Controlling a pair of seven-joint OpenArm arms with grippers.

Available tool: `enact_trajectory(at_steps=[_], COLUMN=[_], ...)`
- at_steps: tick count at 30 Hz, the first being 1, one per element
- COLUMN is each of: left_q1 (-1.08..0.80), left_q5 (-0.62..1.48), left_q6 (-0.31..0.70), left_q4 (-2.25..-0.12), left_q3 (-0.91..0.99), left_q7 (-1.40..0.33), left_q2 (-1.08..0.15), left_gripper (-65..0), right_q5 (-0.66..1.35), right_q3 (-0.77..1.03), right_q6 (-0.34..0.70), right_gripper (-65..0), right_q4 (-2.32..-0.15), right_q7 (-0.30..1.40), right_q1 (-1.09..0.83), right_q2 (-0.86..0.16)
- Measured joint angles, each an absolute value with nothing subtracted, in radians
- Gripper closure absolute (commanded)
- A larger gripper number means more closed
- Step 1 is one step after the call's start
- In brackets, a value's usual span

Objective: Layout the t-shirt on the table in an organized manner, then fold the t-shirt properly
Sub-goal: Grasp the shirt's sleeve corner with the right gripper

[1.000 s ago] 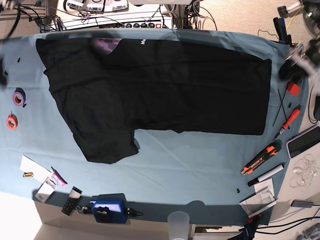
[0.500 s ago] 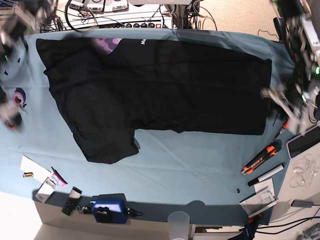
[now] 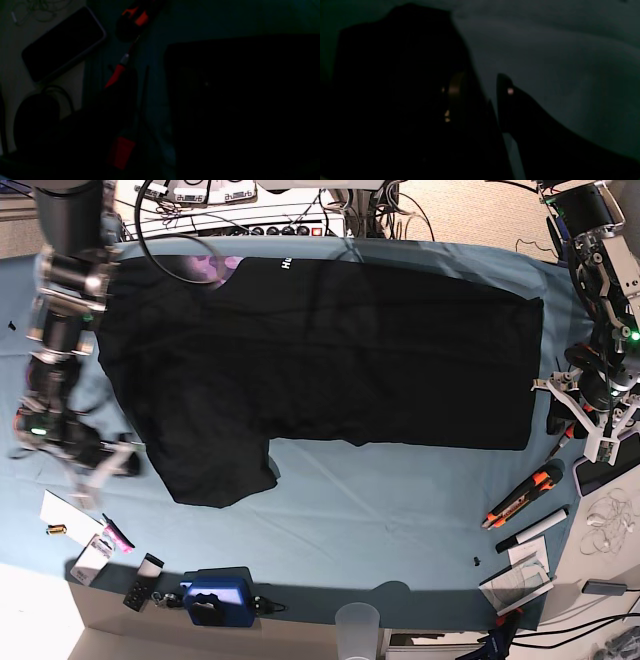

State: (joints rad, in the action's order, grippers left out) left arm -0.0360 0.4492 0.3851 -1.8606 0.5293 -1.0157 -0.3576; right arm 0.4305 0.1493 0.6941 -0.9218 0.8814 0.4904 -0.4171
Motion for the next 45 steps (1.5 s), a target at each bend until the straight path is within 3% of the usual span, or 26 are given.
enact_trajectory(at_steps=[7,13,20,29,45], left_q1=[-0.036,-0.036,-0.036,-0.036,-0.036], left_q5=[0.449,0.449,0.449,0.449,0.449], left_q6=[0.385,0.385,0.385,0.385,0.385], left_q4=[-1.86,-1.861,-1.861,-1.861,-1.861], left_q3=[0.529,0.529,0.529,0.529,0.529], left_q7=[-1.015,-1.016,-1.016,-1.015,-1.016], left_q2=[-0.358,-0.358,-0.358,-0.358,-0.358], left_gripper=[-28.0,-28.0,-28.0,-28.0,-28.0], right_q5=[0.284,0.285,0.371,0.446,0.499], right_q3=[0.149,0.142,0.142,0.141,0.144], right_q6=[0.674,0.673,0.666,0.673,0.662], right_gripper=[-19.9,-0.4,0.0,0.0,0.0], right_q4=[-0.917,-0.917,-0.959,-1.333,-1.6], right_q7=[0.836,0.905,0.997,1.206,1.09], right_q1=[0.489,0.485,0.479,0.335,-0.057], right_q2=[-0.364,-0.363,-0.365,-0.365,-0.368])
